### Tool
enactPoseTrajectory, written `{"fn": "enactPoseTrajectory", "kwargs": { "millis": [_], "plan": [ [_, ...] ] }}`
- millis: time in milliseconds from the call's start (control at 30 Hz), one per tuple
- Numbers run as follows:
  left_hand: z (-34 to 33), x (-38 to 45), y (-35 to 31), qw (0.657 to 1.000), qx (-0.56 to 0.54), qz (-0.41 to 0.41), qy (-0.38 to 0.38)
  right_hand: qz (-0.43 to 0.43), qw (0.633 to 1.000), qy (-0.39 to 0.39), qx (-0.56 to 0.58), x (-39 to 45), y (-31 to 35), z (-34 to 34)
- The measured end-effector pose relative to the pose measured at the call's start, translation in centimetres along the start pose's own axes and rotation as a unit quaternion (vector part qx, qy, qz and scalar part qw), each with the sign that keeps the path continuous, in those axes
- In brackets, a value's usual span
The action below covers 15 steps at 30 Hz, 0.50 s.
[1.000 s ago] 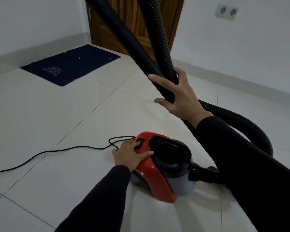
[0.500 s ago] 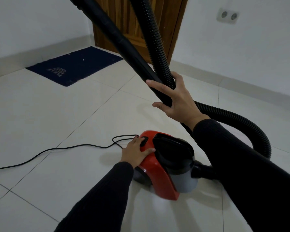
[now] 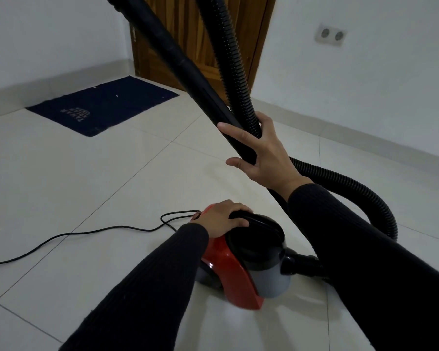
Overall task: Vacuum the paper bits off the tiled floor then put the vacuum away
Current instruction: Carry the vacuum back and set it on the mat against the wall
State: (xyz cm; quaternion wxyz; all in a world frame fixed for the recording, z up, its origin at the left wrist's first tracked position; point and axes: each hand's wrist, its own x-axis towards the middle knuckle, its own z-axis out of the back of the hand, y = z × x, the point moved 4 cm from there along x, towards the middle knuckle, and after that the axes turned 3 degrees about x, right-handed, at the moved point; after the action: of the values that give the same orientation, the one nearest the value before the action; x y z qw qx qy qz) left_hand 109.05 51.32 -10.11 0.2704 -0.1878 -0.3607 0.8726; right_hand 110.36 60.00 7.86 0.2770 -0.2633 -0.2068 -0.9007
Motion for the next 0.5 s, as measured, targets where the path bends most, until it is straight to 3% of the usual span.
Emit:
{"fn": "enactPoseTrajectory", "kwargs": {
  "millis": [500],
  "plan": [
    [3.6, -1.8, 0.6, 0.998, -0.049, 0.039, -0.023, 0.013, 1.0, -0.003, 0.005, 3.3, -1.2, 1.0]
  ]
}}
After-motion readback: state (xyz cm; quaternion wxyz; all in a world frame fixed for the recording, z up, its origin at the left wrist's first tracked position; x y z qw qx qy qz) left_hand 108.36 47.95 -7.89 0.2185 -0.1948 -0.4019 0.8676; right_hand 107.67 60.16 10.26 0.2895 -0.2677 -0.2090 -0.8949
